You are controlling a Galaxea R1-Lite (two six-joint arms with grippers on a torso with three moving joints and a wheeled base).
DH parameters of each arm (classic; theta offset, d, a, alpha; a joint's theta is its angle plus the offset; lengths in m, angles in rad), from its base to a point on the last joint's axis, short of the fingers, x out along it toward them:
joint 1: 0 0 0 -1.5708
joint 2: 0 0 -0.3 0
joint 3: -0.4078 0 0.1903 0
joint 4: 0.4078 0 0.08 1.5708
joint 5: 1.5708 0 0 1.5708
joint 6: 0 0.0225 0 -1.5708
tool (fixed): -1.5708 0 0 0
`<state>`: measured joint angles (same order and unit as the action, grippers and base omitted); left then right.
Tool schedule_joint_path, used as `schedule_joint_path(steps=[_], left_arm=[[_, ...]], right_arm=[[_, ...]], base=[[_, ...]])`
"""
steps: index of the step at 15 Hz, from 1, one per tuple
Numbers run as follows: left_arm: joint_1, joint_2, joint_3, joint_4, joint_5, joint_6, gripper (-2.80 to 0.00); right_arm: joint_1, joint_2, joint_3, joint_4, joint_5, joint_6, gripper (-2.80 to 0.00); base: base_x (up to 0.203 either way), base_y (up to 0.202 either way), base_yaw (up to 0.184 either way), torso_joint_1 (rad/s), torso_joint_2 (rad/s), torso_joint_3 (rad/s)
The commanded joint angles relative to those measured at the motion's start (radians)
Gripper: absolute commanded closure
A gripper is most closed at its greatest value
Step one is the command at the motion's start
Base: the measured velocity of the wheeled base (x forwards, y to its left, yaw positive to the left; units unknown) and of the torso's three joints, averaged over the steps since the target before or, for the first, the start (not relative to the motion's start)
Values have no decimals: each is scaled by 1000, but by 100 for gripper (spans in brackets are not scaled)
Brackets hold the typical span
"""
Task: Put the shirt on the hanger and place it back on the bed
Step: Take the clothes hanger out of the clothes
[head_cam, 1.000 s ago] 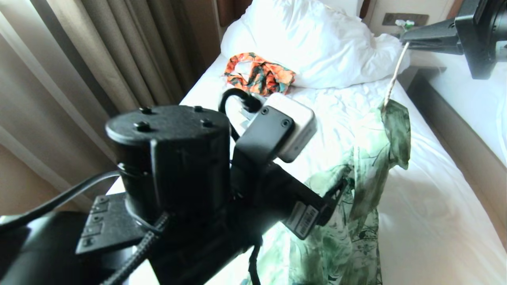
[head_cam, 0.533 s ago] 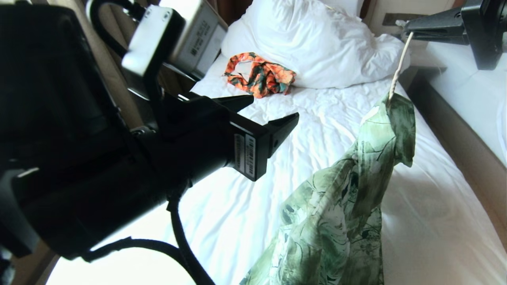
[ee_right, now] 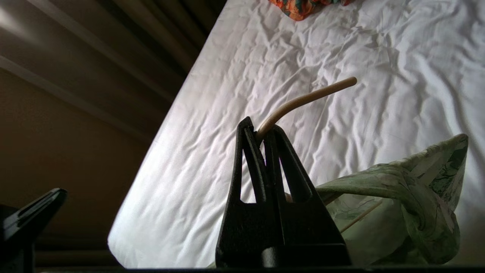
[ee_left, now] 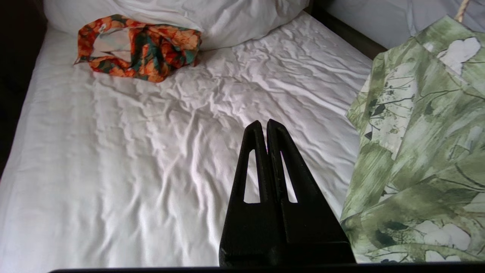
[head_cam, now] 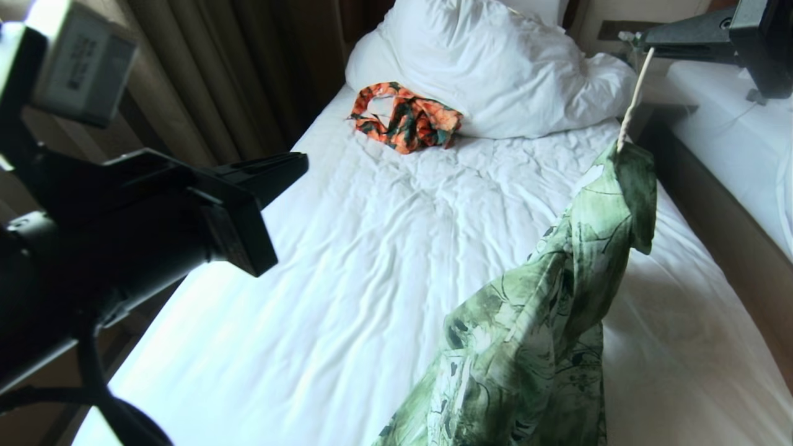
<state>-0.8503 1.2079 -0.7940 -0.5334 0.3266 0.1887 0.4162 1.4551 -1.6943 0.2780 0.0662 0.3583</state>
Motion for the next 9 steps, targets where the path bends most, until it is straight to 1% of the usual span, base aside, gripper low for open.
schedule_joint_path(steps=[1,3,4,5,6,7,8,9], left_arm=[[85,-131,69,5,2,-14,0],[182,-223,105,53,2,-45,0],[214,-276,114,93,1,-59,0],[243,-327,121,138,0,-72,0],[275,-376,127,188,-1,-82,0],[307,-420,130,236,-4,-87,0],[337,-454,132,271,-5,-91,0],[366,-476,136,299,-6,-93,0]], right_arm=[[3,-1,4,0,4,-102,0],[6,4,0,-2,4,-186,0],[4,7,-6,-3,1,-241,0],[0,4,-8,-11,-1,-263,0],[0,-2,-8,-26,-13,-266,0],[-1,-8,-8,-54,-45,-266,0],[-2,-15,-8,-77,-60,-264,0],[-3,-26,-3,-88,-62,-262,0]], base=[[0,0,0,0,0,0],[0,0,0,0,0,0],[0,0,0,0,0,0],[0,0,0,0,0,0],[0,0,0,0,0,0],[0,0,0,0,0,0],[0,0,0,0,0,0],[0,0,0,48,-185,-141]])
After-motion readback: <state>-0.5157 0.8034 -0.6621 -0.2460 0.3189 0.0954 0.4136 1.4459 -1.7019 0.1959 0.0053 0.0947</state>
